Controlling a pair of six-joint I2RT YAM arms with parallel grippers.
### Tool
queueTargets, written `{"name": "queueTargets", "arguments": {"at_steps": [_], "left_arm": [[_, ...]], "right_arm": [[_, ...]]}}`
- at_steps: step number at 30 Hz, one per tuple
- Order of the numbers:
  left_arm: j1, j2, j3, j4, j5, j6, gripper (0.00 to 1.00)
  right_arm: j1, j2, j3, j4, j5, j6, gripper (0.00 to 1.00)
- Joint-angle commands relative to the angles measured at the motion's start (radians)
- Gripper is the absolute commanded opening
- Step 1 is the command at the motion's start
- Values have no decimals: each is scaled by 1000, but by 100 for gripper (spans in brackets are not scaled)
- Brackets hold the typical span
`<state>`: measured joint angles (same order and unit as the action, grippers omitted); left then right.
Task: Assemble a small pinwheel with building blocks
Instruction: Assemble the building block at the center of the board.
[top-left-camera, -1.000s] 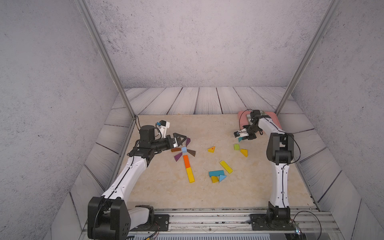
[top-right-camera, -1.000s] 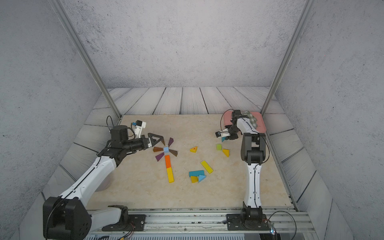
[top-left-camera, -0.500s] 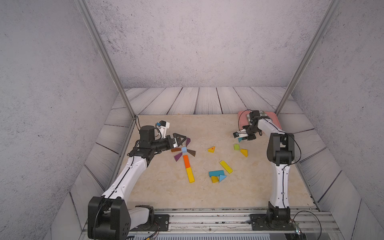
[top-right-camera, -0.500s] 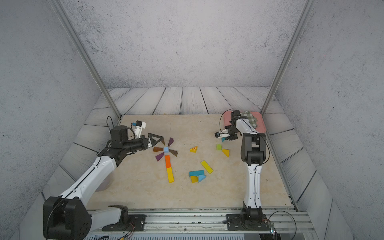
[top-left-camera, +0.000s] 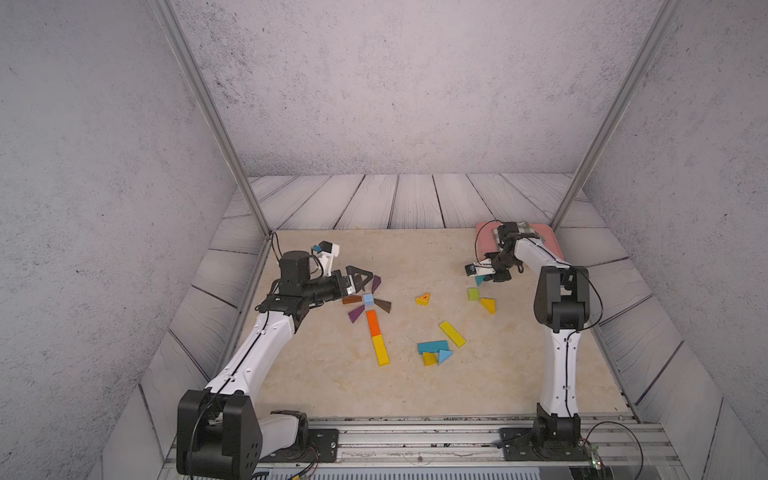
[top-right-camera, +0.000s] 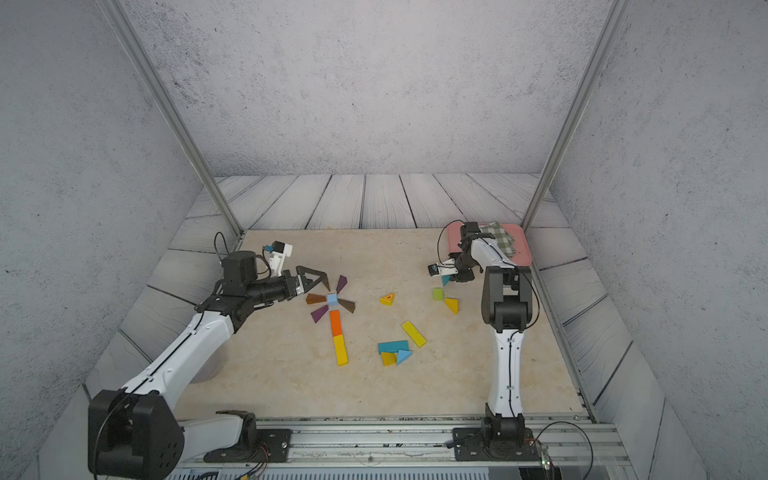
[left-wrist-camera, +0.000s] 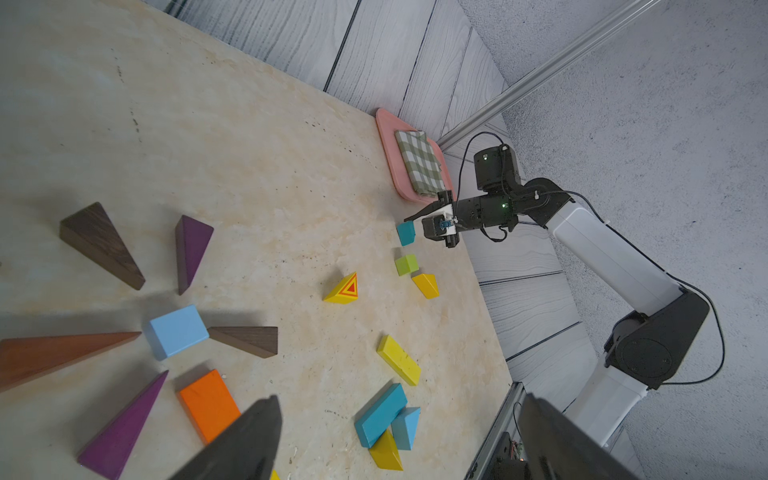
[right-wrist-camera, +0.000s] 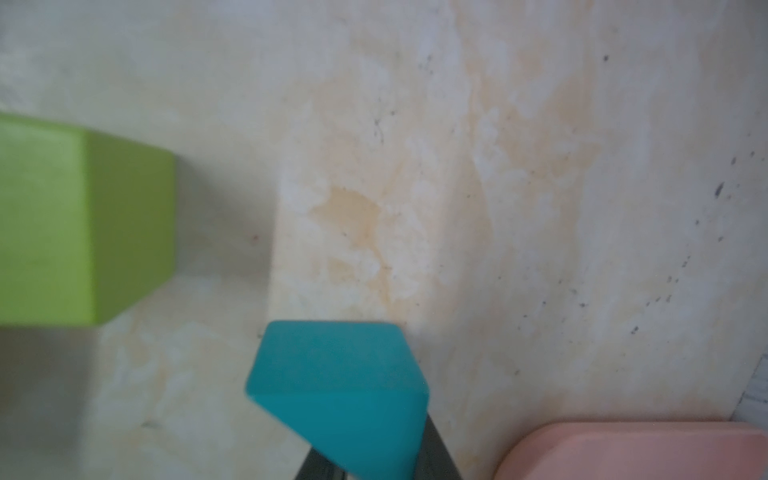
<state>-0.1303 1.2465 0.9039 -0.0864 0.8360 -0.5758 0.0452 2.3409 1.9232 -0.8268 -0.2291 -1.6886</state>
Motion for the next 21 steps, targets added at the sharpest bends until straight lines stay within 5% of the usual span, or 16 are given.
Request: {"name": "queueTargets", "arguments": {"at_steps": [1,8,21], "left_arm": [[11,4,-11,13,17,2,96],[11,4,-11,14,17,2,96],[12,11,-14,16,20,1,96]], "right_arm": [[10,21,-31,-130,19,47,28],[15,21,-25,-118,57,161,27],[22,6,-53,-105,55,149,36]]}}
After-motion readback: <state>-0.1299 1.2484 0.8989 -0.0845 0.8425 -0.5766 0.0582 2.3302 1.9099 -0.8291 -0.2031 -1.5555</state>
